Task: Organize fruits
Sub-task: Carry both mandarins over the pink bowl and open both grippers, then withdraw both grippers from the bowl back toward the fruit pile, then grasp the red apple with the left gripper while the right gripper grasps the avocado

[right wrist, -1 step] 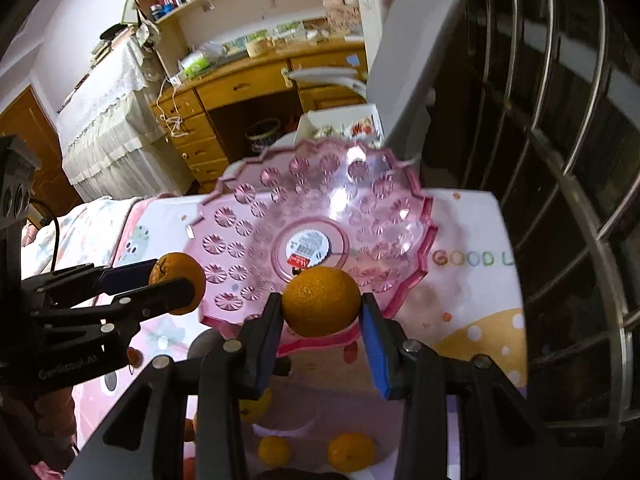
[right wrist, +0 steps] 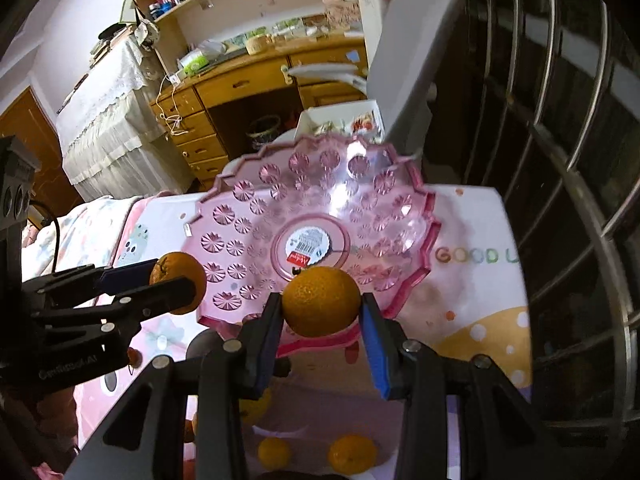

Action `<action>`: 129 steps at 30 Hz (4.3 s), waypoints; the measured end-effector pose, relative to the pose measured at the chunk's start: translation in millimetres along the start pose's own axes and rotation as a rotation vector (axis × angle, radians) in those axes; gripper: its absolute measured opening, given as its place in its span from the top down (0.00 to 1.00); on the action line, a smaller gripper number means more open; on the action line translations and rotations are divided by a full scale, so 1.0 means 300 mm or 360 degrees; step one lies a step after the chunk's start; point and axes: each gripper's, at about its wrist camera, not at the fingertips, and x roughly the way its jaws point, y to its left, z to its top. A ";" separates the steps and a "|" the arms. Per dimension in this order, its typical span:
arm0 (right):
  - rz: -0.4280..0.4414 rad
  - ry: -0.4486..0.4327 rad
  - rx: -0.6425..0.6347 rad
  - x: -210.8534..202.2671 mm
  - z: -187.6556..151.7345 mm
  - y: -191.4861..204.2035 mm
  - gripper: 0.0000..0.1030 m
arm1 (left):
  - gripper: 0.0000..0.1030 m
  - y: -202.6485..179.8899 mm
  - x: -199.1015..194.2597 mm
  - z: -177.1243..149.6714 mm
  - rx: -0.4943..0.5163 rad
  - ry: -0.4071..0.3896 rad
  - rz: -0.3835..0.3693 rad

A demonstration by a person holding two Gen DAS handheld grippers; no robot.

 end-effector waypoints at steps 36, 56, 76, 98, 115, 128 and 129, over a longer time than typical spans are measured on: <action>0.0029 0.0006 0.0376 -0.244 -0.181 0.043 0.55 | 0.40 0.089 -0.378 -0.273 -0.0193 -0.0021 0.0038; -0.0025 0.0111 0.0793 -0.484 -0.524 0.148 0.46 | 0.32 0.107 -0.612 -0.595 -0.0091 0.0036 -0.0059; 0.0144 0.0455 0.1395 -0.340 -0.683 0.068 0.31 | 0.19 0.026 -0.466 -0.651 -0.0019 0.0299 -0.0141; 0.0113 0.0800 0.1374 0.043 -0.544 -0.043 0.31 | 0.19 -0.050 -0.040 -0.559 -0.0121 0.0731 -0.0008; 0.0038 0.0829 0.1186 0.124 -0.468 -0.061 0.34 | 0.35 -0.070 0.083 -0.569 -0.0143 0.0804 0.0004; 0.0066 0.0826 0.1102 0.111 -0.463 -0.067 0.36 | 0.37 -0.070 0.083 -0.589 -0.0140 0.0785 0.0029; 0.0075 0.0821 0.1105 0.103 -0.467 -0.072 0.37 | 0.37 -0.066 0.076 -0.594 -0.0140 0.0780 0.0032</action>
